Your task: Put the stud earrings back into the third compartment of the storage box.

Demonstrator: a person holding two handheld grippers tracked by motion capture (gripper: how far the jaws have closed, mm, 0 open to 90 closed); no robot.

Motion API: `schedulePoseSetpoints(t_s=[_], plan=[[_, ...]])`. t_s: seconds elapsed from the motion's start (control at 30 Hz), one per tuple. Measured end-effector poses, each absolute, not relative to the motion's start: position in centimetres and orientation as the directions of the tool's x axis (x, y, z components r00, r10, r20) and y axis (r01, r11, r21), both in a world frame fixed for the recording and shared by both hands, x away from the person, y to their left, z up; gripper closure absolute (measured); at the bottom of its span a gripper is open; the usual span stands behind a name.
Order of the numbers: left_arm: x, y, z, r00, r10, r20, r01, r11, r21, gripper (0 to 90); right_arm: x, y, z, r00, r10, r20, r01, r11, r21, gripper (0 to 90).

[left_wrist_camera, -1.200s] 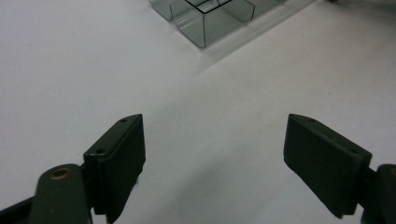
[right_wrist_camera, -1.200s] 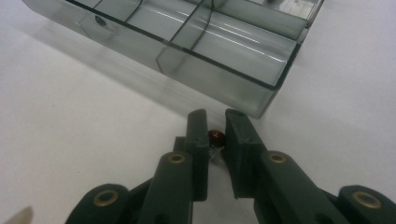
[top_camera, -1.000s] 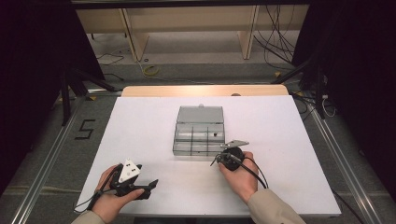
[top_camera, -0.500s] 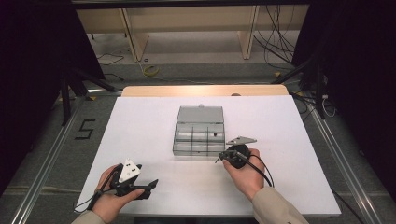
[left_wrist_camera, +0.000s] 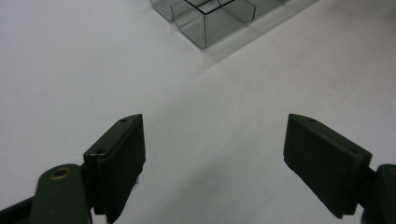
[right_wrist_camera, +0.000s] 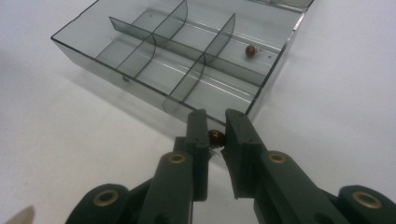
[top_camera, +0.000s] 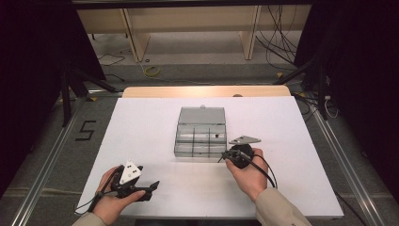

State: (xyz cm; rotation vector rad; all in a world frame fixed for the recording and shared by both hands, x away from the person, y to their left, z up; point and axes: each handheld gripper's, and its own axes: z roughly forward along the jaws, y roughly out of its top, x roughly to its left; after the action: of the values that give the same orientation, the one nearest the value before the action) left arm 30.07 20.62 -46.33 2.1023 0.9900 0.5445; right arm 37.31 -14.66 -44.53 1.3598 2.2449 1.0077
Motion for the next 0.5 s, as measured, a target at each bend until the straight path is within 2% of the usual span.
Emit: schedulePoseSetpoints(t_s=[0.5], plan=[[30.1, 20.6, -46.33, 0.613, 0.787, 0.063, 0.476, -0.432, 0.766, 20.4, 37.93, -15.04, -43.65, -0.488, 0.87, 0.076, 0.608, 0.276, 0.745, 80.4]])
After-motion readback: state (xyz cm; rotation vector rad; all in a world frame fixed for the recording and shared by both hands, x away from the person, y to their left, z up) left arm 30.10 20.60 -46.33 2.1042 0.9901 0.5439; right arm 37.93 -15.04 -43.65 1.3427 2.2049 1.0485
